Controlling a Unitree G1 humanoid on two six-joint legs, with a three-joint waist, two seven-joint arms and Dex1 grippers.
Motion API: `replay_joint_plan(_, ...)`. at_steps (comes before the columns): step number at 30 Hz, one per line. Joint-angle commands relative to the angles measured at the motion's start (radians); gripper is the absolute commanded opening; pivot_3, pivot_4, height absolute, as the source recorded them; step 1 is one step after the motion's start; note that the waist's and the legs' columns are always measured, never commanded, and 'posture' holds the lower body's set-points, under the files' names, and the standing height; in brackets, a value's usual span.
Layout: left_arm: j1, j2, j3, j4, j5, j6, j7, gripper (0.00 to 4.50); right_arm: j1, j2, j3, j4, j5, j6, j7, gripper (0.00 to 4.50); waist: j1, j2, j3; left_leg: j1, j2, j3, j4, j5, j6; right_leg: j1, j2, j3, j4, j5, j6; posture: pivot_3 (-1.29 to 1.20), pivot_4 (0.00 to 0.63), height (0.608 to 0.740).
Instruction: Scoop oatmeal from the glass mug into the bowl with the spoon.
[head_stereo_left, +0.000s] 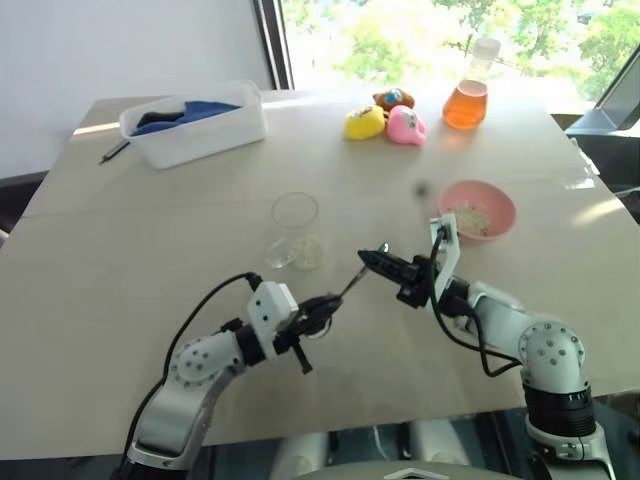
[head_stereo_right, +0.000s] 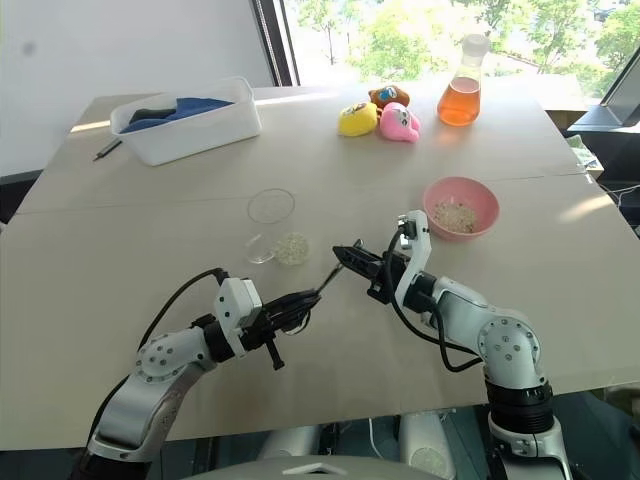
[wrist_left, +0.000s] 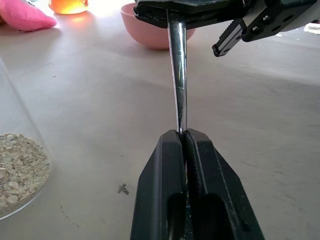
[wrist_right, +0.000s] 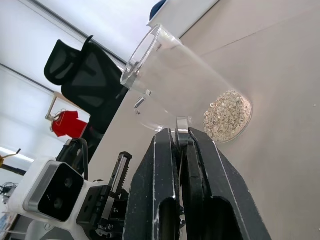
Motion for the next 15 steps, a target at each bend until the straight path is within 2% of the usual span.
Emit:
replay_joint_plan(1, 0.004, -0.004, 0.009, -0.021, -0.030, 0.002, 0.004, 0.00, -0.018, 0.013, -0.011, -0.005, -0.002, -0.023, -0.005, 0.07, 0.000, 0.000, 0.000, 0.000, 0.000, 0.000, 0.000, 0.000, 0.000, 0.000, 0.000, 0.000, 0.000, 0.000, 0.000, 0.00, 0.150, 0.740)
replay_joint_plan(4, 0.004, -0.003, 0.023, -0.018, -0.035, 0.009, 0.016, 0.00, -0.019, 0.017, -0.014, -0.001, -0.002, -0.021, -0.011, 0.07, 0.000, 0.000, 0.000, 0.000, 0.000, 0.000, 0.000, 0.000, 0.000, 0.000, 0.000, 0.000, 0.000, 0.000, 0.000, 0.00, 0.150, 0.740)
replay_joint_plan(6, 0.007, -0.001, 0.034, -0.019, -0.046, 0.014, 0.020, 0.73, -0.017, 0.020, -0.018, 0.000, 0.000, -0.021, -0.017, 0.00, 0.000, 0.000, 0.000, 0.000, 0.000, 0.000, 0.000, 0.000, 0.000, 0.000, 0.000, 0.000, 0.000, 0.000, 0.000, 0.00, 0.150, 0.740)
replay_joint_plan(7, 0.015, -0.003, 0.039, -0.025, -0.039, 0.004, 0.031, 0.89, -0.016, 0.022, -0.020, -0.001, 0.001, -0.021, -0.021, 0.00, 0.000, 0.000, 0.000, 0.000, 0.000, 0.000, 0.000, 0.000, 0.000, 0.000, 0.000, 0.000, 0.000, 0.000, 0.000, 0.00, 0.150, 0.740)
replay_joint_plan(12, 0.129, -0.069, 0.080, -0.098, 0.037, -0.090, 0.161, 3.15, -0.018, 0.011, -0.043, 0.000, 0.008, -0.023, -0.028, 0.00, -0.001, 0.000, 0.000, 0.000, 0.000, 0.000, 0.000, 0.000, 0.000, 0.000, 0.000, 0.001, 0.000, 0.000, 0.000, 0.00, 0.150, 0.740)
replay_joint_plan(15, 0.210, -0.131, 0.115, -0.135, 0.189, -0.226, 0.302, 3.15, -0.029, -0.015, -0.085, 0.023, 0.000, -0.034, -0.023, 0.00, -0.001, 0.000, 0.000, 0.000, 0.000, 0.001, 0.000, 0.000, 0.000, -0.001, -0.001, 0.001, 0.000, 0.000, 0.000, 0.00, 0.150, 0.740)
